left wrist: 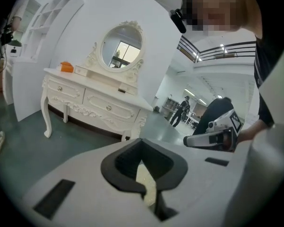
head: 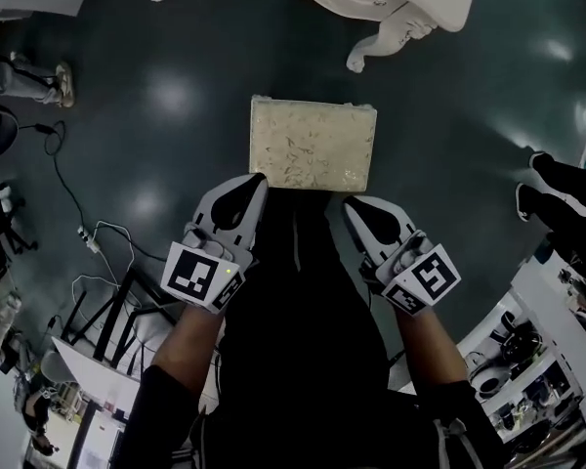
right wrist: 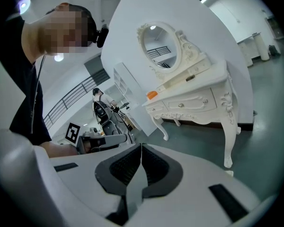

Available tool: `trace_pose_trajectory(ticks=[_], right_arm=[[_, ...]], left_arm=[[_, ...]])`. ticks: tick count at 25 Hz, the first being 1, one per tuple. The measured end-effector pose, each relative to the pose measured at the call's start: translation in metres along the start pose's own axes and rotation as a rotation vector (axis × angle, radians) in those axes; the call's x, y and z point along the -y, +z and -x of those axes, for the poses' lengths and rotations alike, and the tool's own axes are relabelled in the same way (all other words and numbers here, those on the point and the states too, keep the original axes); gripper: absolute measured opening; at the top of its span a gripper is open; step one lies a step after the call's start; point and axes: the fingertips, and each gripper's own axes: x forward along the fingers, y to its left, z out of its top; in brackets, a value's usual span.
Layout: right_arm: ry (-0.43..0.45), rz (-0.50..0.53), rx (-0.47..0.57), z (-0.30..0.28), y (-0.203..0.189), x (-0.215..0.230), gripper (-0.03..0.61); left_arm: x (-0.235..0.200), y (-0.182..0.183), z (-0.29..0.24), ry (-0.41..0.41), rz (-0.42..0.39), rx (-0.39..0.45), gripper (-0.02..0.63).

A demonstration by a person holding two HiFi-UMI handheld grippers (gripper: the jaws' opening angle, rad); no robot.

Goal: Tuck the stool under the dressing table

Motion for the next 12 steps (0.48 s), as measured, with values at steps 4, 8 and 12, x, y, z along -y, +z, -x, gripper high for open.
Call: trace_pose_trajectory(ticks=[4,8,12], right_arm=[[-0.015,-0.033,-0.021,-0.017,-0.030,0.038,0.021],[-0.019,-0.055,-0.029,-0.036,-0.056,0.061,0.021],[-0.014,-0.054,-0.057,-0.052,-0.085,0.077,0.021]], left_arm=[[-0.019,-0.035,-0.032,-0.001,0.014,-0.039,0.005],[-0.037,-0.063,-0.051,0.010,0.040,-0.040,0.005],[-0.055,-0.090,-0.061,0.018,0.046,-0.059,0.005]])
